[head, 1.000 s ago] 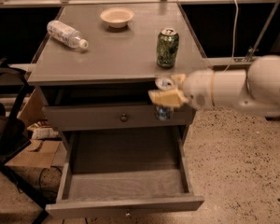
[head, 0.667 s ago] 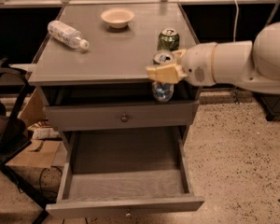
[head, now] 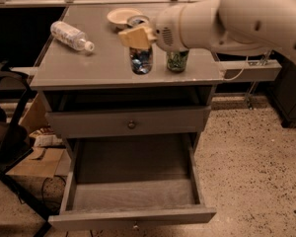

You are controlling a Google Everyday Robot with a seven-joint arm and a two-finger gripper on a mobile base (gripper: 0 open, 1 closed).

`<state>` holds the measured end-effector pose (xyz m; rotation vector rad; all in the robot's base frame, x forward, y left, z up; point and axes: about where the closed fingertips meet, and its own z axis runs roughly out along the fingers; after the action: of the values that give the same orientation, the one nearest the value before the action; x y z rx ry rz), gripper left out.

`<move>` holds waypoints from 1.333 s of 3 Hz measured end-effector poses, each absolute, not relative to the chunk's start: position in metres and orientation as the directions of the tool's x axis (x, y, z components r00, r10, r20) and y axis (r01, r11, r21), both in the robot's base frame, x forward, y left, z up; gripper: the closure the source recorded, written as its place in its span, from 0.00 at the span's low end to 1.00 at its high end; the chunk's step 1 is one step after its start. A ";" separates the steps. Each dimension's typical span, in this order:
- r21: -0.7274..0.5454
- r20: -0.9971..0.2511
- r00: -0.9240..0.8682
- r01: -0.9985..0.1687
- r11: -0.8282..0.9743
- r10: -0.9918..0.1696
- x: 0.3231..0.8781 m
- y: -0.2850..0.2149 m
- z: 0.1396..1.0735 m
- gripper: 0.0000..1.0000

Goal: Pick redbull can from middle drawer and place on counter

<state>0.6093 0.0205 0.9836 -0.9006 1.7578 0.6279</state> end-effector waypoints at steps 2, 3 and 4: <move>-0.025 -0.959 -0.144 -0.814 0.580 -0.243 0.654 0.141 0.963 1.00; -0.008 -0.967 -0.135 -0.832 0.554 -0.217 0.677 0.178 0.948 1.00; 0.032 -0.968 -0.159 -0.848 0.528 -0.196 0.714 0.197 0.925 1.00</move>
Offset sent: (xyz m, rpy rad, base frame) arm 0.0706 0.1760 -0.0494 0.0966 -0.0625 0.0215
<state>0.7136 0.1973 0.9247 -0.8959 1.6622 0.7363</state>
